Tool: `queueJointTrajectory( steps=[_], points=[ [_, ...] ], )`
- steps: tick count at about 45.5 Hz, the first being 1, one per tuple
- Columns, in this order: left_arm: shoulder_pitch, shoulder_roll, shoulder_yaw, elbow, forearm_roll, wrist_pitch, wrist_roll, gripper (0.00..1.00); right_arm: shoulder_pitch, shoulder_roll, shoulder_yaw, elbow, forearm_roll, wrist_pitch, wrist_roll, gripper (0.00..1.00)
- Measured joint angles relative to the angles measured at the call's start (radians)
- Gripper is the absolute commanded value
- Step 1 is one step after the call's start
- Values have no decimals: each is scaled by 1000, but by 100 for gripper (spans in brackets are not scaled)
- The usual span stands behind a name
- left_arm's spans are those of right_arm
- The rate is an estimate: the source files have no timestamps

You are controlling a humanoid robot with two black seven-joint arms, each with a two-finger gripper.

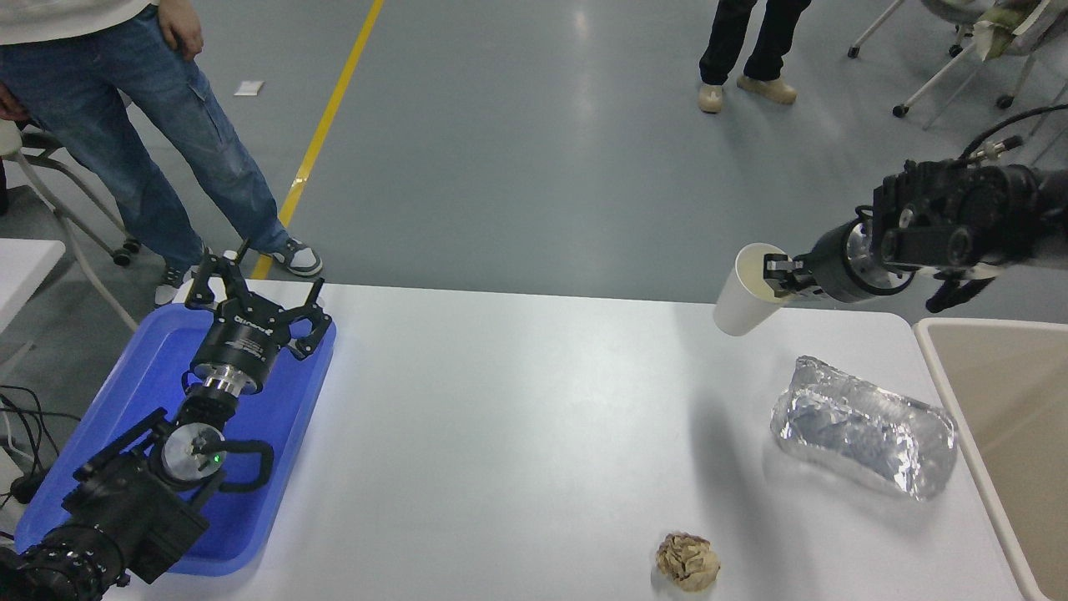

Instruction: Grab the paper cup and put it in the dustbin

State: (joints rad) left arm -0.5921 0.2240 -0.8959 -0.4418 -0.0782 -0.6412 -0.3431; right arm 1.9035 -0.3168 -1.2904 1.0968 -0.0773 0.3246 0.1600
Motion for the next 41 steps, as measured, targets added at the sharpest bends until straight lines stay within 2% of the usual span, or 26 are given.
queueJointTrajectory(
  steps=[21,41],
  points=[
    [0,0,0,0,1,0,0,100,237,-131,-3,35,-69,171,1,0],
    [0,0,0,0,1,0,0,100,296,-165,-4,39,-84,218,0,0]
  ],
)
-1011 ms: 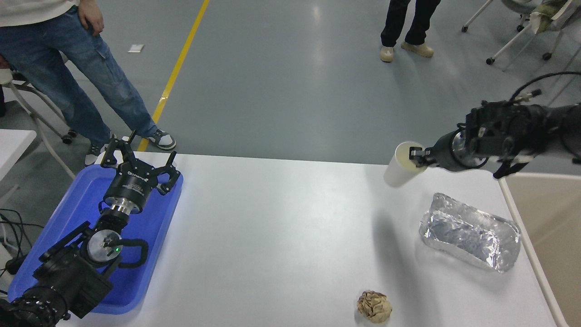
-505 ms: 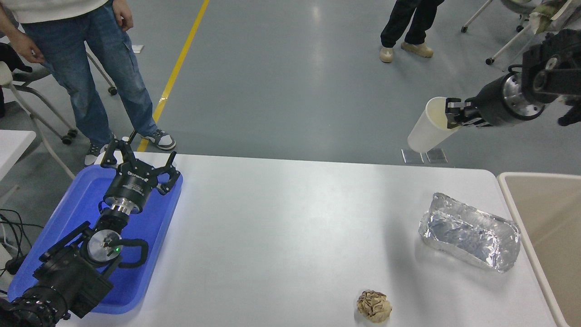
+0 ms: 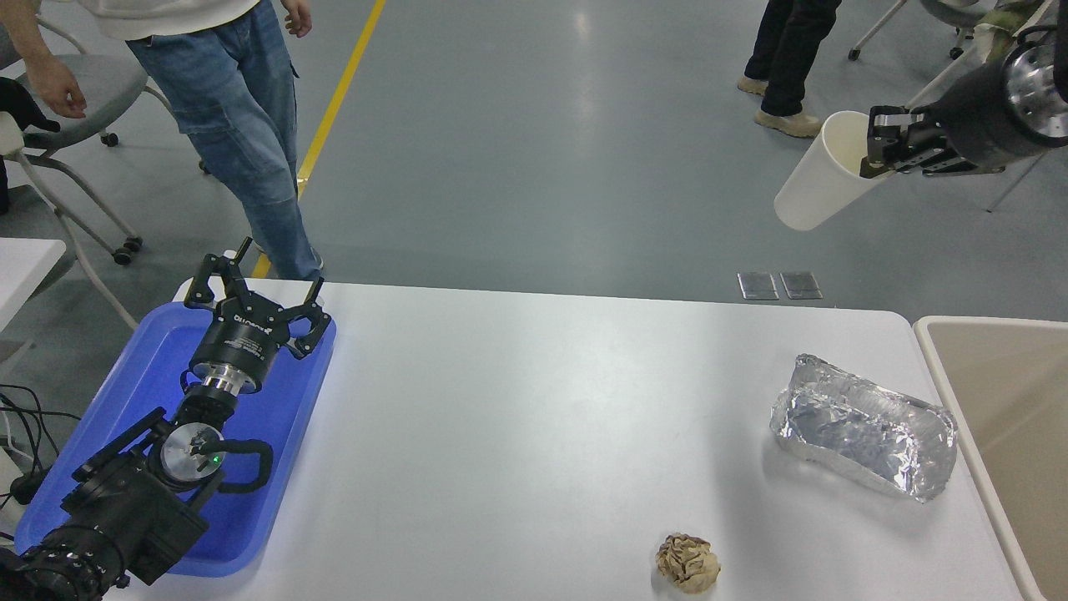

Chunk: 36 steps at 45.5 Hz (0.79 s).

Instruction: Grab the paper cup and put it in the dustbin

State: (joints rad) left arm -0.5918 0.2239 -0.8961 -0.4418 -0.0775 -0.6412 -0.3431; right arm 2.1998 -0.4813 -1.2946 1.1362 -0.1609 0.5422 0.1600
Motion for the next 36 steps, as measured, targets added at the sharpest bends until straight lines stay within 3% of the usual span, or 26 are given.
queueJointTrajectory(
  steps=[19,36],
  points=[
    [0,0,0,0,0,0,0,100,-10,-12,-1,-4,-10,-16,-2,0],
    [0,0,0,0,0,0,1,100,-149,-55,-96,-78,36,-195,-11,0]
  ],
)
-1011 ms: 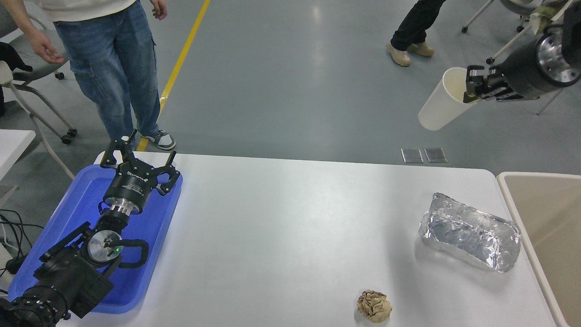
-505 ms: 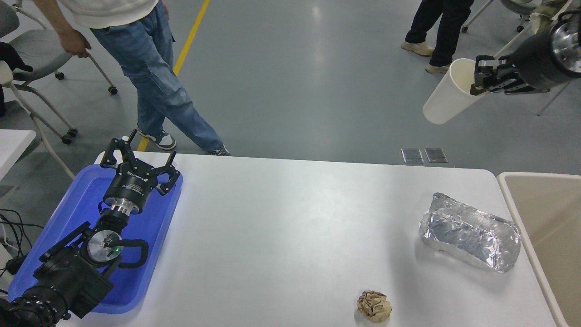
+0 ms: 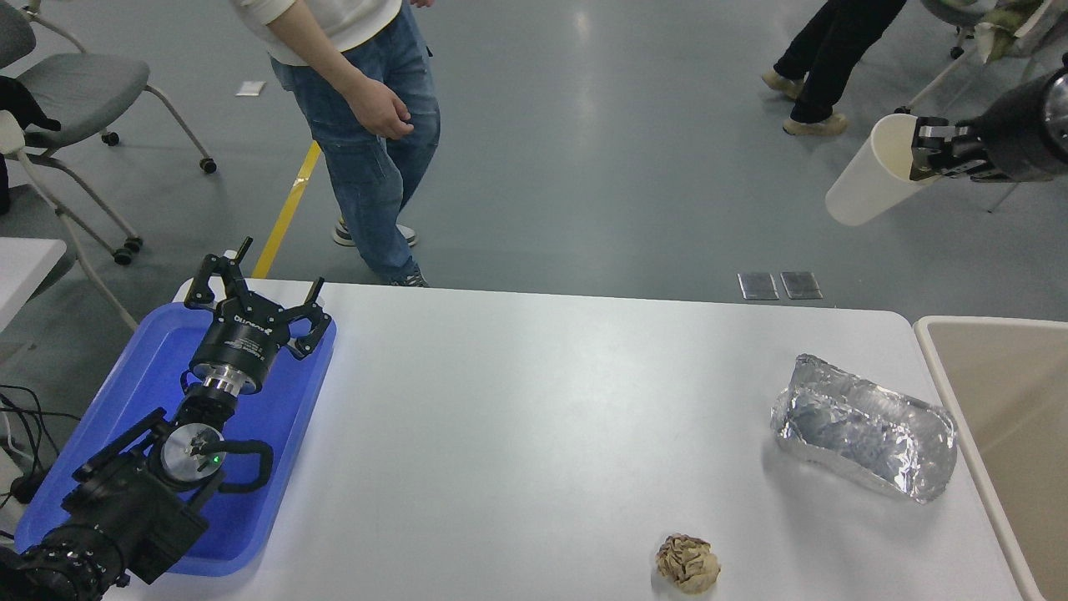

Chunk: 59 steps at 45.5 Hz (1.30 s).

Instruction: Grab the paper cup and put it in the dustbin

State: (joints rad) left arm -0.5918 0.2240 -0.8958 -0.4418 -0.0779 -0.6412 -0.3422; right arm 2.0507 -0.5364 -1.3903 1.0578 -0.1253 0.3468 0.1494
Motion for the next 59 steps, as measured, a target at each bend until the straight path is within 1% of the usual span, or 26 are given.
queueJointTrajectory(
  steps=[15,24,33,45,59],
  points=[
    [0,0,0,0,-1,0,0,100,-301,-75,-50,-208,164,-160,-2,0],
    [0,0,0,0,0,0,-1,100,-524,-116,-11,-356,246,-238,-2,0],
    [0,0,0,0,0,0,-1,100,-756,-149,102,-492,281,-316,-3,0],
    [0,0,-1,0,0,0,0,100,-1033,-161,293,-637,294,-410,-6,0],
    [0,0,-1,0,0,0,0,100,-1290,-114,478,-793,291,-454,-11,0]
  ],
)
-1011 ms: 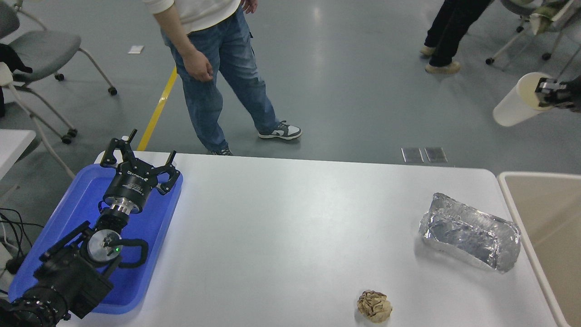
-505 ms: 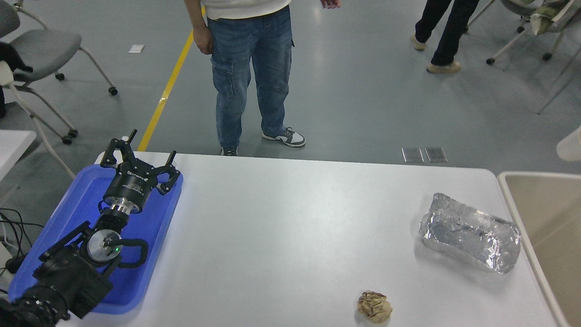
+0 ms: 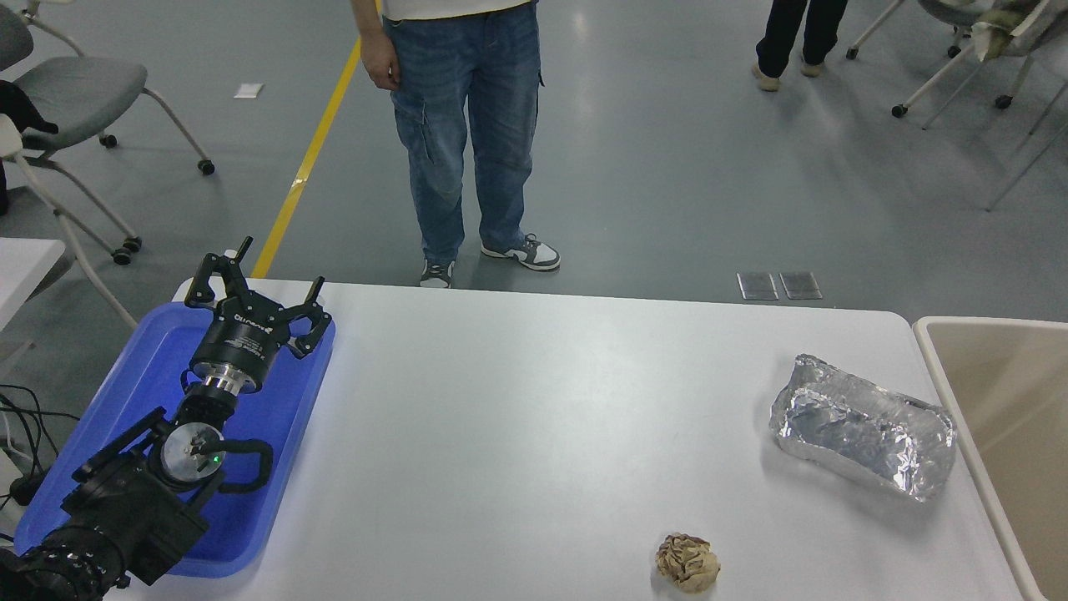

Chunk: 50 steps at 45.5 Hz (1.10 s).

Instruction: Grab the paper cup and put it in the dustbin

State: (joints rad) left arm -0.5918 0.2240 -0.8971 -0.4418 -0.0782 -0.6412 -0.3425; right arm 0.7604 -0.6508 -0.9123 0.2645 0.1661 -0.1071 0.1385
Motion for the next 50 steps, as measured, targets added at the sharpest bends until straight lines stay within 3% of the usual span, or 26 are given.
queueJointTrajectory(
  steps=[27,30,33,36,50],
  points=[
    [0,0,0,0,0,0,0,100,-142,100,109,-70,-3,-38,-11,1],
    [0,0,0,0,0,0,0,100,-145,105,111,-71,-3,-43,-12,49],
    [0,0,0,0,0,0,-1,100,-146,107,113,-72,-4,-50,-12,78],
    [0,0,0,0,0,0,-1,100,-148,108,114,-73,-4,-61,-12,98],
    [0,0,0,0,0,0,-1,100,-150,109,115,-68,-6,-86,-13,100]
  ],
)
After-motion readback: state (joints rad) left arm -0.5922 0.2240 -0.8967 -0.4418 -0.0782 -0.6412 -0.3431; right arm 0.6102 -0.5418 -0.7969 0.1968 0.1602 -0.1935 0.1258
